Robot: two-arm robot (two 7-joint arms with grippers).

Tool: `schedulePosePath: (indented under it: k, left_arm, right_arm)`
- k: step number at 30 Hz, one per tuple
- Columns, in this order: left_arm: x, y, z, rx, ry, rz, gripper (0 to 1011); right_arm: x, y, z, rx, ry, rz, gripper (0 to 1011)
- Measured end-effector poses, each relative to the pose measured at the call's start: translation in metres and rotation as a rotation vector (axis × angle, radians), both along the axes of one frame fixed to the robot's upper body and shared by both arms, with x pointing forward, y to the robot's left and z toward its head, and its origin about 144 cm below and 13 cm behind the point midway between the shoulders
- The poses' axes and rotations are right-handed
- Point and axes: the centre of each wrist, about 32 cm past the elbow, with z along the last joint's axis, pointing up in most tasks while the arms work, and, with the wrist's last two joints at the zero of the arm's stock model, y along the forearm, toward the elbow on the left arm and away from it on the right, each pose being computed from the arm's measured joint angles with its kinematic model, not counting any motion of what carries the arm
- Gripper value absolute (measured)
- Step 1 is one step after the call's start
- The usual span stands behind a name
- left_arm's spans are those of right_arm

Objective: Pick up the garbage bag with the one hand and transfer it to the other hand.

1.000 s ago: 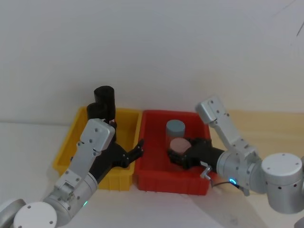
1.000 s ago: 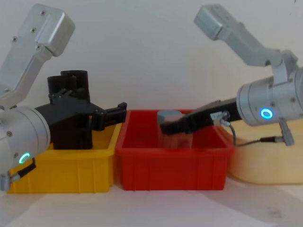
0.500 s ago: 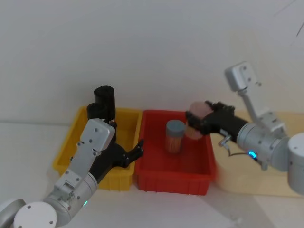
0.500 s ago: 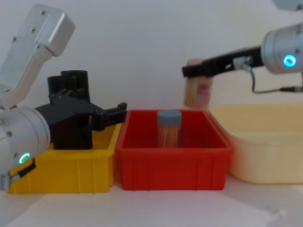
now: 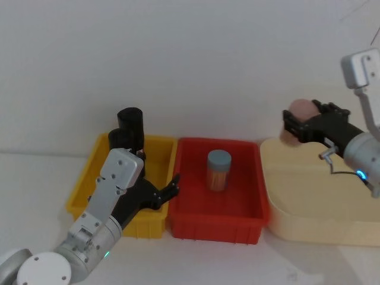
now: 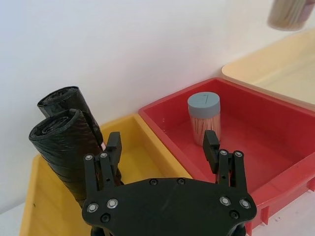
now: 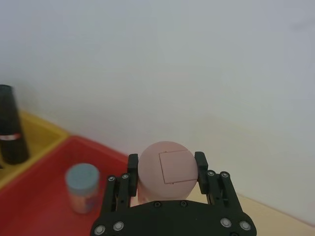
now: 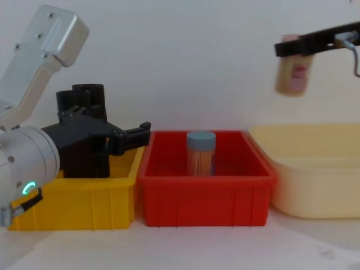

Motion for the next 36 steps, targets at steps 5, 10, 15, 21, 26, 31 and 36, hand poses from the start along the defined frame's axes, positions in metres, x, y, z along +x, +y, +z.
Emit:
schedulePosePath:
  k: [5,10,15,21,26,31,36]
  left_arm:
    - [0.0,0.0,0.0,0.0,0.0,0.0,1002]
    - [0.0,0.0,0.0,0.0,0.0,0.0,1002]
    - [0.0,0.0,0.0,0.0,0.0,0.0,1002]
    - [0.0,0.0,0.0,0.0,0.0,0.0,1002]
    - [0.0,0.0,0.0,0.0,0.0,0.0,1002]
    - [0.0,0.0,0.0,0.0,0.0,0.0,1002]
    - [0.0,0.0,0.0,0.0,0.0,0.0,1002]
  right_arm:
    - [-0.005,-0.015,-0.003,-0.012,0.022,-0.064,669]
    - [-0.009,-0.026,-0.01,-0.027,0.058,-0.107,670]
    - [-0.012,-0.032,-0.017,-0.04,0.086,-0.128,669]
    - [-0.012,-0.034,-0.025,-0.054,0.112,-0.14,670]
    - [-0.012,-0.035,-0.03,-0.064,0.128,-0.146,753]
    - [-0.011,-0.036,-0.033,-0.07,0.137,-0.148,872]
    - [-0.011,-0.036,-0.035,-0.074,0.143,-0.15,1000]
